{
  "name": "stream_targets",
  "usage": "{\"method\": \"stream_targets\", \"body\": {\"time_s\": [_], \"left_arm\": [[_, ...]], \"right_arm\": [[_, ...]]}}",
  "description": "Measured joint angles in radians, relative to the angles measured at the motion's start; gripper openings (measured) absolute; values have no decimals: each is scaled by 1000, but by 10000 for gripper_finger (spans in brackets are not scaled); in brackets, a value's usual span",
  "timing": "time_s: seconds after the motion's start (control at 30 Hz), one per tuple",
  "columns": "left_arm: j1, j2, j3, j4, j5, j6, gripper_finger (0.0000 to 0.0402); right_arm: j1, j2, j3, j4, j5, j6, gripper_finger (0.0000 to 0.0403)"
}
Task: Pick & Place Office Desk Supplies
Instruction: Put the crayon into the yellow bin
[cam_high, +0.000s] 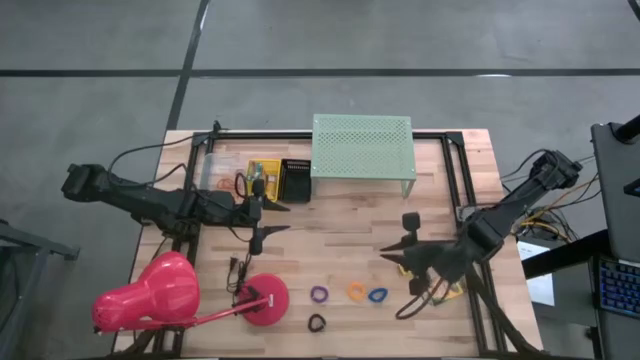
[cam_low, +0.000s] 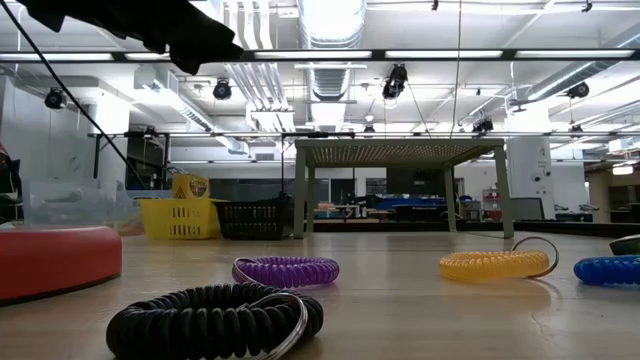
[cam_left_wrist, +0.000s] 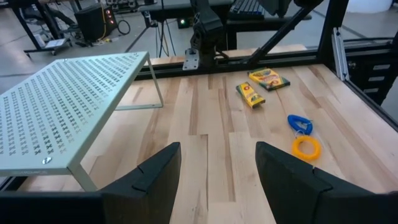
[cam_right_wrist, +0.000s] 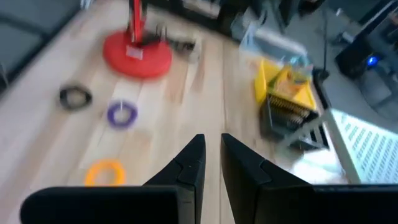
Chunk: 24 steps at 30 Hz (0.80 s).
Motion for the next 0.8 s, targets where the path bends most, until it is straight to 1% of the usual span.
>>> {"method": "stream_targets", "body": {"time_s": [0.07, 0.2, 0.33, 0.47, 0.53, 0.57, 0.63, 0.8], "left_arm": [[0, 0, 0, -3, 0, 0, 212], [0, 0, 0, -8, 0, 0, 212], [0, 0, 0, -8, 0, 0, 212], [0, 0, 0, -8, 0, 0, 212], [0, 0, 0, -8, 0, 0, 212], [0, 0, 0, -8, 0, 0, 212], [0, 0, 0, -7, 0, 0, 212], [0, 0, 0, -8, 0, 0, 212]], "right_arm": [[6, 39, 60, -145, 0, 37, 47], [23, 121, 198, -432, -5, 198, 47], [24, 212, 309, -666, -114, 384, 47], [25, 279, 370, -823, -210, 590, 49], [26, 297, 372, -867, -256, 678, 57], [29, 302, 365, -872, -278, 690, 64], [35, 305, 340, -877, -309, 677, 83], [71, 290, 228, -801, -311, 669, 151]]}}
